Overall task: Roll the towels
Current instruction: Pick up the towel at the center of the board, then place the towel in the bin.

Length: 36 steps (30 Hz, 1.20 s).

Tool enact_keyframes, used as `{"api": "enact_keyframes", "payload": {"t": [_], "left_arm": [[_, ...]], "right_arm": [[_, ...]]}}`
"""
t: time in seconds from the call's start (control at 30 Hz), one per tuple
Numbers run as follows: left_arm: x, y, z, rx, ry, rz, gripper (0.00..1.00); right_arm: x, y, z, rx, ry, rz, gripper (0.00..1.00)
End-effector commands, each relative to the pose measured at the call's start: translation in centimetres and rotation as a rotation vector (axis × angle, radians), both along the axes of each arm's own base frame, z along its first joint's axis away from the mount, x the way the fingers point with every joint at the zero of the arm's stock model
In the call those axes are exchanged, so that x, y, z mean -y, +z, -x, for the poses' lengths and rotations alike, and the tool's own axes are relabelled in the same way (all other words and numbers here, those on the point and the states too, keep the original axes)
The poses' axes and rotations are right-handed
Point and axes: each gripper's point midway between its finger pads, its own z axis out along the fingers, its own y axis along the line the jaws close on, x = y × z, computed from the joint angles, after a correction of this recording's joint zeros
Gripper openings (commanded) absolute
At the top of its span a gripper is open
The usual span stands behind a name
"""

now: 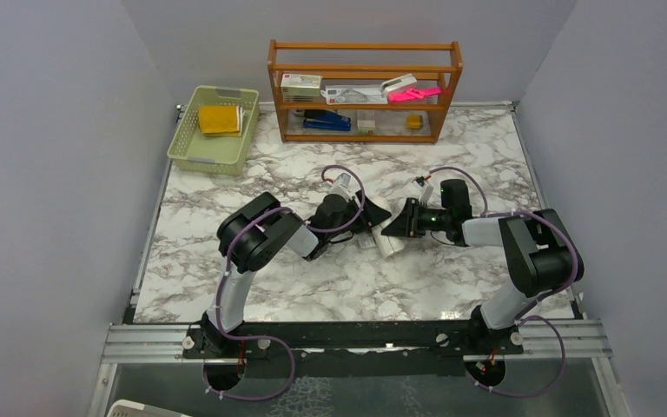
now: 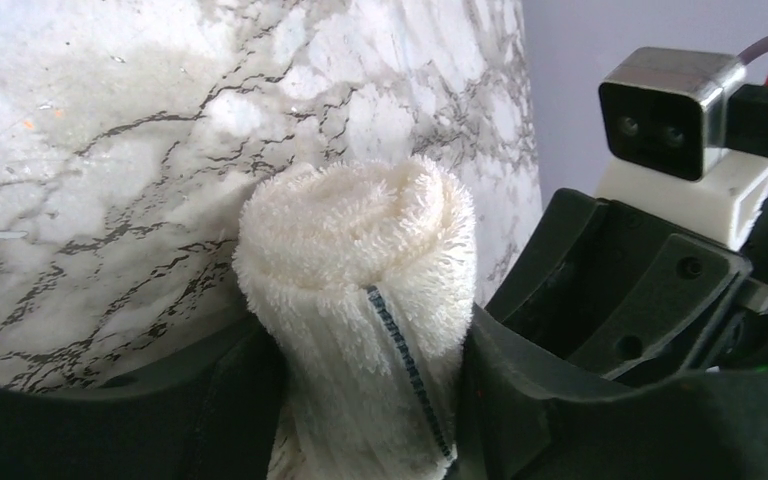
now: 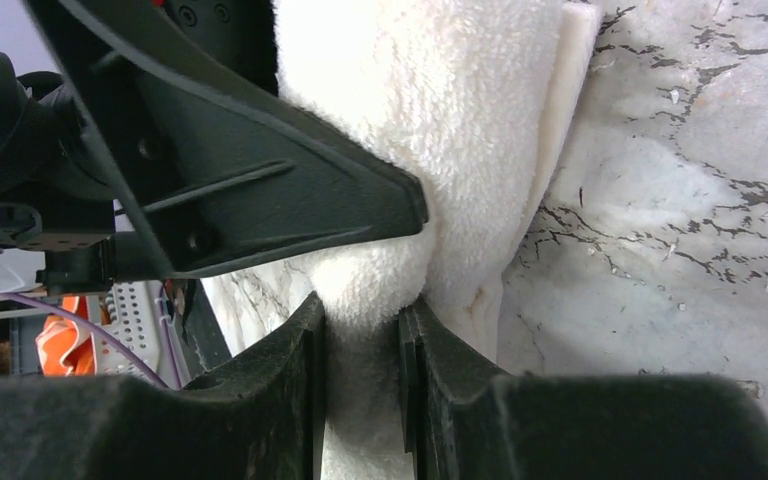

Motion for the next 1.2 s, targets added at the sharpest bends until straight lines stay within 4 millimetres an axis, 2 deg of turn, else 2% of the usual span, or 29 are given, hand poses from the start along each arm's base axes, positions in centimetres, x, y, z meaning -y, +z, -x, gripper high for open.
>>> {"api": "enact_keyframes", "payload": {"t": [0.0, 0.17, 0.27, 0.4, 0.6, 0.77, 0.9, 0.97, 1.1, 1.17], "left_arm": [[-2.1, -5.7, 1.6, -0.089, 0.008, -0.202, 0.51], [-2.4, -5.6, 1.7, -0.083, 0.001, -0.228, 0.26], [-3.2, -5.7, 1.6, -0.071, 0.023, -0.266, 0.17], [-4.6, -5.2, 0.8, -0.043, 0.058, -0.326, 0.08], [-7.8, -4.1, -1.0, -0.019, 0.129, -0.394, 0.00], [-10.7, -2.9, -2.0, -0.028, 0.177, -0.413, 0.00], [-13.6, -0.1, -2.8, -0.021, 0.230, -0.385, 0.00], [-15.5, 2.4, -3.6, -0.004, 0.271, -0.354, 0.00], [-20.4, 7.7, -5.7, 0.042, 0.364, -0.326, 0.00], [-24.1, 10.7, -7.4, 0.077, 0.447, -0.328, 0.00]], "right_arm": [[-0.8, 1.2, 1.9, -0.001, 0.088, -0.068, 0.24], [-0.8, 1.5, 1.3, 0.026, 0.089, -0.056, 0.27], [-0.8, 2.1, 0.9, 0.055, 0.086, -0.048, 0.31], [-0.8, 3.5, 0.5, 0.105, 0.098, -0.048, 0.49], [-0.5, 8.1, -0.6, 0.238, 0.055, -0.063, 0.72], [0.8, 10.5, -1.3, 0.321, -0.012, -0.076, 0.80], [1.2, 10.6, -1.4, 0.337, -0.022, -0.062, 0.80], [1.3, 10.4, -1.3, 0.335, -0.019, -0.056, 0.80], [1.2, 10.5, -1.2, 0.350, -0.001, -0.057, 0.80], [1.2, 10.5, -1.1, 0.356, 0.004, -0.056, 0.80]]}}
